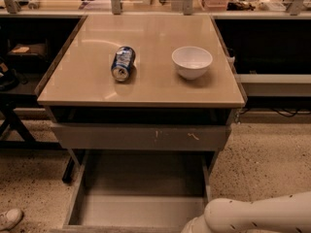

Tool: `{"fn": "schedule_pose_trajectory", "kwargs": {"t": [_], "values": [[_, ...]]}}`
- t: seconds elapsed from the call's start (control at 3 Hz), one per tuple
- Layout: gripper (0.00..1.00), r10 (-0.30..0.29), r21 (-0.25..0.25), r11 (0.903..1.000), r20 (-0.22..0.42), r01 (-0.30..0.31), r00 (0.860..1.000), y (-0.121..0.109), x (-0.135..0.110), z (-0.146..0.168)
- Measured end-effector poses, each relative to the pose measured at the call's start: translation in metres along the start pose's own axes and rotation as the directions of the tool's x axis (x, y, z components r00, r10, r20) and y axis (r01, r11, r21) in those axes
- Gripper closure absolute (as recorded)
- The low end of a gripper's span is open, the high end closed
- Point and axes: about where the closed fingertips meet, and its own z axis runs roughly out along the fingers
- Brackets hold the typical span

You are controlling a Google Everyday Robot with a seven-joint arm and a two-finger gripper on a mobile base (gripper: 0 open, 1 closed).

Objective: Close middle drawer

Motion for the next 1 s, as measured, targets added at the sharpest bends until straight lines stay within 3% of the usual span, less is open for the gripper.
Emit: {"fn": "schedule_pose_trajectory", "kwargs": {"t": [0.33,1.0], "values": [[0.82,0.0,0.0,1.0,0.0,0.0,1.0,-0.0002,0.0001,0.0002],[0.36,0.0,0.0,1.0,0.0,0.0,1.0,-0.0002,0.0001,0.0002]]}}
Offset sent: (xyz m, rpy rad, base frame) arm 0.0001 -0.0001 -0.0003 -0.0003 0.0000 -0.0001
